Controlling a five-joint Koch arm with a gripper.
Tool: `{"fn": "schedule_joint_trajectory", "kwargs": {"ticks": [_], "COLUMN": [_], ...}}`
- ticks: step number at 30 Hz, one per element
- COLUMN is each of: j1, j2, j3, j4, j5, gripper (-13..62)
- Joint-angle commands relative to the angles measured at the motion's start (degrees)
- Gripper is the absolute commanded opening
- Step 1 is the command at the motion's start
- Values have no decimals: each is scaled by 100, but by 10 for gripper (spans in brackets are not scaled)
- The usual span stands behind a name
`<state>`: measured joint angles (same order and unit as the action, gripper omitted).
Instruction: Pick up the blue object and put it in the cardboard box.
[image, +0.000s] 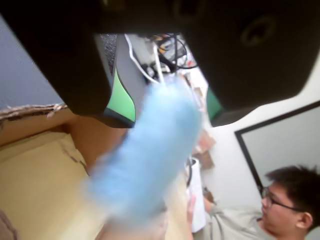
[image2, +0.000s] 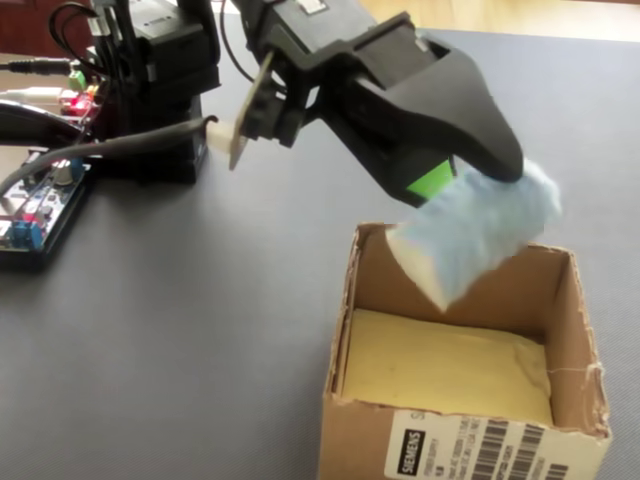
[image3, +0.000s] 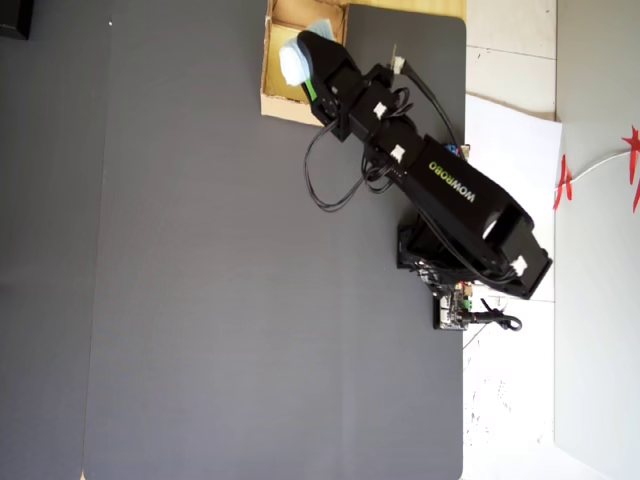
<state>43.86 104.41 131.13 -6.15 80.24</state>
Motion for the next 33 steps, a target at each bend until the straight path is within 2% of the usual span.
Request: {"fn": "schedule_joint_trajectory", "kwargs": {"ticks": [1,17,33], "j1": [0,-624,-3111], "j2": [202,1090,2470], "j3": [-158,404,1538], "j4": [-105,-123,-220], "j5": [114,149,422], "gripper": [309,316,320]}}
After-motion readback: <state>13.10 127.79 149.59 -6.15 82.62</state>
